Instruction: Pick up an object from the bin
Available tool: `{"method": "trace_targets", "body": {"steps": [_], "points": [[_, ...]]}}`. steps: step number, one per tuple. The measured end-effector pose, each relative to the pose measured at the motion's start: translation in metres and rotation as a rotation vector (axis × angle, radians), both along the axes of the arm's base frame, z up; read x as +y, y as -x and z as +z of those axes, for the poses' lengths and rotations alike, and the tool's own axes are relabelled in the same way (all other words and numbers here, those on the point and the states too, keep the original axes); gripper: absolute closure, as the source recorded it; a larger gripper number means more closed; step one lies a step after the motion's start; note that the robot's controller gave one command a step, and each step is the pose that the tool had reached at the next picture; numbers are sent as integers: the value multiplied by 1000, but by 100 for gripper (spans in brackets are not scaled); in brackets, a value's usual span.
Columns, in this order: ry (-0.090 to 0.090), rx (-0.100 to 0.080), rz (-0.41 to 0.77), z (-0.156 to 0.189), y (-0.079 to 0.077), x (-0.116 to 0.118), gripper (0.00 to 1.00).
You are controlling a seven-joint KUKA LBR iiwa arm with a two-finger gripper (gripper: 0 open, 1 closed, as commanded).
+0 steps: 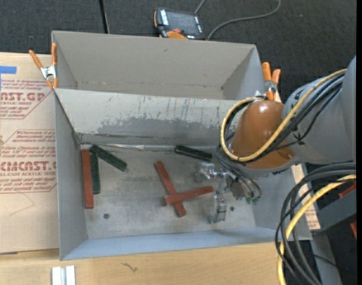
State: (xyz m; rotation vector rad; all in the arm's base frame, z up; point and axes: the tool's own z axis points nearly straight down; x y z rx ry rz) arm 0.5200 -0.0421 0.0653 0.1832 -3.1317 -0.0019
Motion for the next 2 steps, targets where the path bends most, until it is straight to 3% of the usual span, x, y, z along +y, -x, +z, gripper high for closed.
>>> {"method": "trace_targets", "body": {"steps": [1,2], "points": [[0,-5,-1,4,-1,0,100],[2,-14,115,176,23,-6,100]]}}
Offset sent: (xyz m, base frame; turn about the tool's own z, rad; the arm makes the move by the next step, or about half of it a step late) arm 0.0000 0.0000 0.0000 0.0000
